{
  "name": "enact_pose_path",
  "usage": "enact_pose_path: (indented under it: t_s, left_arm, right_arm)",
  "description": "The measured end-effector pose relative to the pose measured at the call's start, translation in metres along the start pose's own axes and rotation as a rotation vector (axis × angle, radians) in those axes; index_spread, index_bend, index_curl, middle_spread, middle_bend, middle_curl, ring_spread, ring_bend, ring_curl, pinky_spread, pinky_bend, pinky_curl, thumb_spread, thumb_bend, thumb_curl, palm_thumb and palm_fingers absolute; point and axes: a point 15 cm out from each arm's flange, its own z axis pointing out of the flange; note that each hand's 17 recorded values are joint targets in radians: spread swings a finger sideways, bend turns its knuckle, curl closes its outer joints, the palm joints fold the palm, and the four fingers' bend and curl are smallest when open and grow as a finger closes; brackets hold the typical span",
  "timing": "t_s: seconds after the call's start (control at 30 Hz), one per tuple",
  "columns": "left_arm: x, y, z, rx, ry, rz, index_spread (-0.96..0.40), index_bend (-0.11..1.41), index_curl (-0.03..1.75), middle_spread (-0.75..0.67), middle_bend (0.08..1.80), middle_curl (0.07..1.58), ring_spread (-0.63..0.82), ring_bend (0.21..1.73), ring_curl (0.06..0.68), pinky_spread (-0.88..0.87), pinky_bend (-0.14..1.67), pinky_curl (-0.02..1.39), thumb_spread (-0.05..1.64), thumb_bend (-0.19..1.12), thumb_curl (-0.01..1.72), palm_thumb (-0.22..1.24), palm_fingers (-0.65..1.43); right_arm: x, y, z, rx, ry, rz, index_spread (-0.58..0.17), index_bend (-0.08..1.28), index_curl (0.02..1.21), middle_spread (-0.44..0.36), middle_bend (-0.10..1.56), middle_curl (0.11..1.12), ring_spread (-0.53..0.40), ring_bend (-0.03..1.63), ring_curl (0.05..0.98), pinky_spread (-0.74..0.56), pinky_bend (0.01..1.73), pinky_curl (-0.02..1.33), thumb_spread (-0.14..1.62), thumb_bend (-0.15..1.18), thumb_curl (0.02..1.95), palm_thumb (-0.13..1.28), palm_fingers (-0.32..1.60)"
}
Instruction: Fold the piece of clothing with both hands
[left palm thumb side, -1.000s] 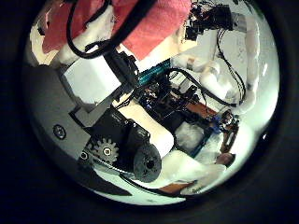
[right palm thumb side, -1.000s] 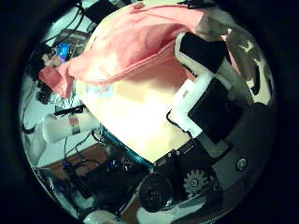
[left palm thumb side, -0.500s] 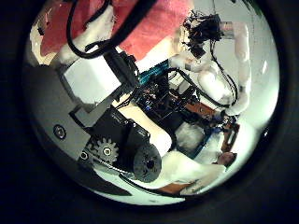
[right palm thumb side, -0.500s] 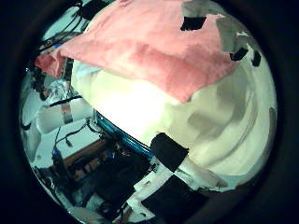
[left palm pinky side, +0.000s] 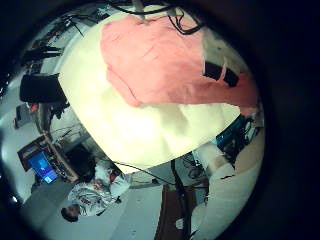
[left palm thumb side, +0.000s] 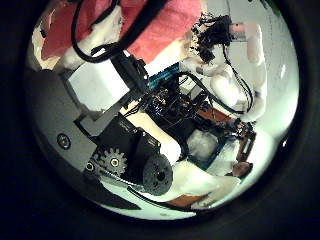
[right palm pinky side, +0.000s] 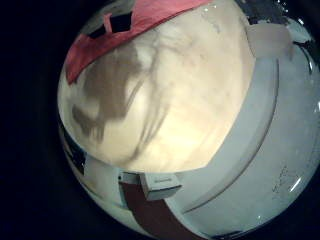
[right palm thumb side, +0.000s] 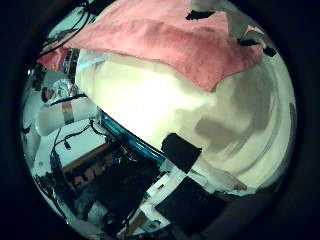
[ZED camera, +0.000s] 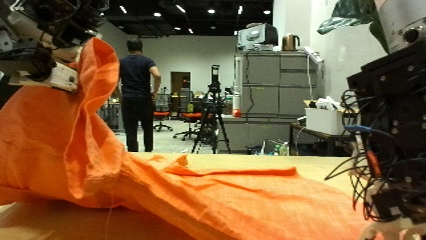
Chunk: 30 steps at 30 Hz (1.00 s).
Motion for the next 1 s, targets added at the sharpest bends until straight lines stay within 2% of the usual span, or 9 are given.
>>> enact_pose_path:
  t_s: [0.1, 0.3, 0.43, 0.57, 0.8, 1.0]
  left_arm:
    - [0.002, 0.0, 0.001, 0.002, 0.005, 0.0, -0.72, 0.19, 0.92, -0.54, 1.05, 0.54, -0.62, 0.76, 0.436, -0.82, 0.65, 0.48, 1.06, -0.02, 0.31, 0.75, 1.13]
    - [0.002, 0.0, 0.001, 0.001, 0.008, 0.0, -0.72, 0.19, 0.92, -0.54, 1.05, 0.54, -0.62, 0.76, 0.436, -0.82, 0.66, 0.48, 1.06, -0.02, 0.31, 0.75, 1.13]
    - [0.002, -0.001, 0.003, -0.004, 0.011, -0.001, -0.72, 0.19, 0.92, -0.54, 1.05, 0.54, -0.62, 0.76, 0.436, -0.82, 0.66, 0.48, 1.06, -0.02, 0.31, 0.74, 1.13]
    - [0.002, 0.0, 0.003, -0.004, 0.011, -0.003, -0.72, 0.19, 0.92, -0.54, 1.05, 0.54, -0.62, 0.76, 0.436, -0.81, 0.66, 0.48, 1.07, -0.02, 0.31, 0.74, 1.13]
    - [0.002, 0.0, 0.003, -0.005, 0.012, -0.009, -0.72, 0.19, 0.92, -0.54, 1.06, 0.54, -0.62, 0.76, 0.436, -0.81, 0.66, 0.47, 1.07, -0.02, 0.31, 0.74, 1.13]
    - [0.002, 0.0, 0.0, 0.0, 0.008, -0.009, -0.72, 0.19, 0.92, -0.54, 1.05, 0.54, -0.62, 0.76, 0.436, -0.81, 0.66, 0.47, 1.07, -0.02, 0.31, 0.74, 1.13]
  right_arm:
    - [-0.003, -0.001, 0.001, -0.009, 0.001, -0.03, -0.314, 0.34, 0.59, -0.075, 0.6, 0.65, -0.177, 0.8, 0.479, -0.14, 0.41, 0.59, 1.0, -0.03, 0.32, 0.49, 0.28]
    - [-0.009, -0.006, 0.006, -0.025, 0.002, -0.099, -0.319, 0.39, 0.57, -0.062, 0.55, 0.6, -0.094, 0.62, 0.415, -0.01, 0.32, 0.53, 0.99, -0.03, 0.32, 0.51, 0.19]
    - [-0.011, -0.013, 0.01, -0.047, 0.009, -0.116, -0.29, 0.31, 0.52, -0.027, 0.47, 0.54, 0.01, 0.5, 0.352, 0.15, 0.31, 0.49, 0.98, -0.02, 0.32, 0.53, 0.14]
    - [-0.008, -0.023, 0.01, -0.013, 0.026, -0.122, -0.278, 0.27, 0.48, -0.015, 0.43, 0.51, 0.05, 0.45, 0.32, 0.21, 0.29, 0.45, 0.97, -0.02, 0.33, 0.55, 0.17]
    - [0.009, -0.033, 0.012, 0.014, 0.107, -0.093, -0.265, 0.23, 0.45, -0.012, 0.38, 0.47, 0.051, 0.43, 0.296, 0.23, 0.23, 0.4, 0.96, -0.03, 0.33, 0.57, 0.29]
    - [0.009, -0.032, 0.023, -0.033, 0.107, -0.1, -0.262, 0.2, 0.43, -0.023, 0.36, 0.45, 0.01, 0.44, 0.289, 0.19, 0.19, 0.37, 0.94, -0.03, 0.32, 0.57, 0.36]
